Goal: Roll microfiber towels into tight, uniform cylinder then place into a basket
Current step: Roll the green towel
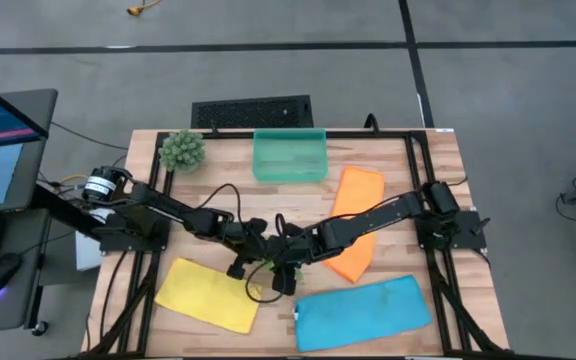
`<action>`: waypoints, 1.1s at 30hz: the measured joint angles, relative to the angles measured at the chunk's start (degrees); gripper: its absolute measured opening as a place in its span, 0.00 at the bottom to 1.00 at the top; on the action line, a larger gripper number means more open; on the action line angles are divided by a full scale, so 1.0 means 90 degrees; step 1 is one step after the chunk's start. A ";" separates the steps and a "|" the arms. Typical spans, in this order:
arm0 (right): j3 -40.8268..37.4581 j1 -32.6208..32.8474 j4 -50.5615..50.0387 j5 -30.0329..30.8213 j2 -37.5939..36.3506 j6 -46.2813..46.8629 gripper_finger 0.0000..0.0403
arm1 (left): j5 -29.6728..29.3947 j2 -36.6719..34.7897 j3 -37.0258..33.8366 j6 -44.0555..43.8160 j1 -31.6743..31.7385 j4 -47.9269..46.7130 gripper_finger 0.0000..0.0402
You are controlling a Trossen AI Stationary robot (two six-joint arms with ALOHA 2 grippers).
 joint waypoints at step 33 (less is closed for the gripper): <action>0.0000 0.0764 -0.0744 0.0638 0.0002 0.1157 0.37 | 0.0821 0.0638 0.0705 0.1756 0.0051 -0.0457 0.07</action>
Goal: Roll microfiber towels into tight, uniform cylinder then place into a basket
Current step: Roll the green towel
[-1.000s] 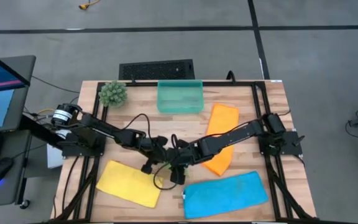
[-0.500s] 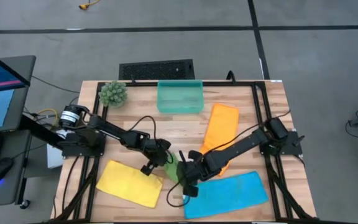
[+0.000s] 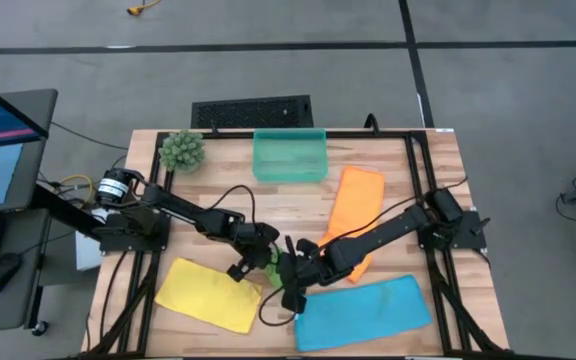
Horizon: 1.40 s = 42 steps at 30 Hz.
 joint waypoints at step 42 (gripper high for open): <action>0.0170 0.0620 0.0460 0.0158 0.0512 0.1584 0.63 | -0.0149 -0.0007 0.0000 0.0259 -0.0002 -0.0131 0.07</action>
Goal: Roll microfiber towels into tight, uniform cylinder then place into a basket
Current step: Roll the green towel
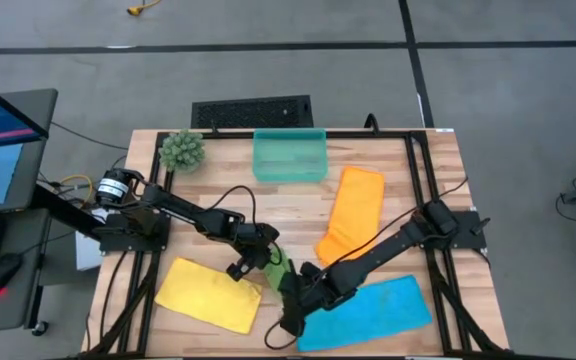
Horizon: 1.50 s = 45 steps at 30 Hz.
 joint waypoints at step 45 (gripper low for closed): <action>-0.0534 -0.0520 0.1827 -0.0514 0.0600 0.1739 0.04 | -0.0381 -0.0002 0.0000 -0.0107 0.0000 0.0164 0.07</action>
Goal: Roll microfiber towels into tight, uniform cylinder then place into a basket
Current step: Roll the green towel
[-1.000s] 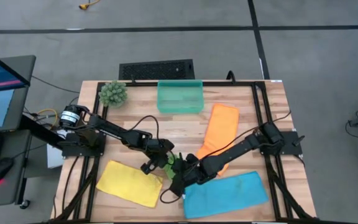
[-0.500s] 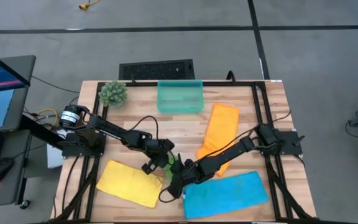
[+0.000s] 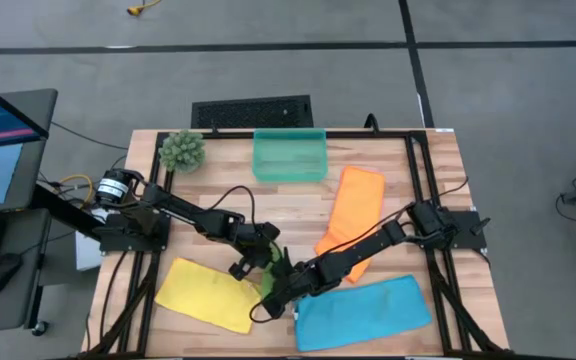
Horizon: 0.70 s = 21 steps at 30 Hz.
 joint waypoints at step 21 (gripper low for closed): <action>0.0002 0.0229 -0.1968 0.0394 -0.0554 -0.0101 0.04 | 0.0611 -0.0012 0.0017 -0.2348 0.0054 -0.0696 0.07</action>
